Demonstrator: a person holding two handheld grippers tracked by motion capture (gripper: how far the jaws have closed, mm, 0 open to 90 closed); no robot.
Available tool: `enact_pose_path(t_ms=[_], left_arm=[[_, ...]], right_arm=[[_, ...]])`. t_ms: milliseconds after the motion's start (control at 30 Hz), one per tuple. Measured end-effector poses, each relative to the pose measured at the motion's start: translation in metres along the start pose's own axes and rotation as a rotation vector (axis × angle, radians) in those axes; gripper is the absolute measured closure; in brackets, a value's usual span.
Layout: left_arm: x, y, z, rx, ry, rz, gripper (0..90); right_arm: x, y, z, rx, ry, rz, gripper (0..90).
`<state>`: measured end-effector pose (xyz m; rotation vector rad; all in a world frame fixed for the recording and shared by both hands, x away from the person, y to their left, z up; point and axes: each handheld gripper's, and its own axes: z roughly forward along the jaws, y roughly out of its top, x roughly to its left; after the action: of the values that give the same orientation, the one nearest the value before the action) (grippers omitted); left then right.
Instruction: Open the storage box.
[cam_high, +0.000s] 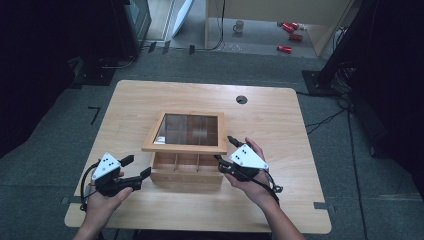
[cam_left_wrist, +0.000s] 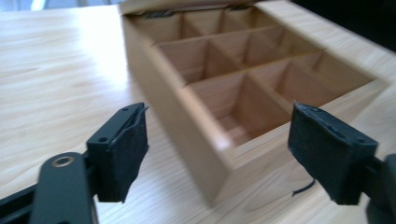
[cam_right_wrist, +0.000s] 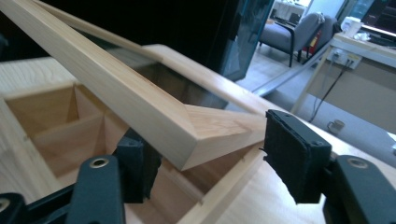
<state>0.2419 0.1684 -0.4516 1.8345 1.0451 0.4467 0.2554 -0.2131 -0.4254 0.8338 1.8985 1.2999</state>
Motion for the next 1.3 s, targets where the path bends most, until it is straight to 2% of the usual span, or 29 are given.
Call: enact_pose_path(t_ms=[133, 300, 400, 567, 667, 833, 1000, 1167, 1300], left_arm=[[0.014, -0.013, 0.001, 0.032, 0.04, -0.05, 17.1], [0.029, -0.025, 0.004, 0.066, 0.092, -0.1, 16.9], [0.035, -0.03, 0.01, 0.104, 0.119, -0.118, 16.2], [0.04, -0.035, 0.02, 0.166, 0.143, -0.097, 16.1], [0.04, -0.038, 0.024, 0.193, 0.15, -0.089, 15.8], [0.039, -0.041, 0.031, 0.231, 0.157, -0.07, 15.8], [0.039, -0.044, 0.036, 0.26, 0.156, -0.068, 15.8], [0.038, -0.045, 0.037, 0.257, 0.165, -0.066, 15.7], [0.038, -0.045, 0.038, 0.253, 0.182, -0.064, 14.9]], right_arm=[[-0.008, 0.009, 0.004, -0.024, 0.015, 0.026, 44.4], [-0.017, 0.024, 0.012, -0.036, -0.023, 0.04, 48.5], [-0.025, 0.032, 0.018, -0.041, -0.019, 0.07, 51.9], [-0.041, 0.045, 0.029, -0.061, -0.027, 0.088, 58.0], [-0.055, 0.051, 0.036, -0.072, 0.005, 0.113, 59.7], [-0.07, 0.063, 0.048, -0.079, 0.006, 0.077, 63.6], [-0.085, 0.073, 0.061, -0.075, 0.018, 0.092, 65.9], [-0.098, 0.085, 0.075, -0.042, 0.009, 0.114, 67.3], [-0.109, 0.092, 0.088, -0.025, 0.005, 0.166, 67.6]])
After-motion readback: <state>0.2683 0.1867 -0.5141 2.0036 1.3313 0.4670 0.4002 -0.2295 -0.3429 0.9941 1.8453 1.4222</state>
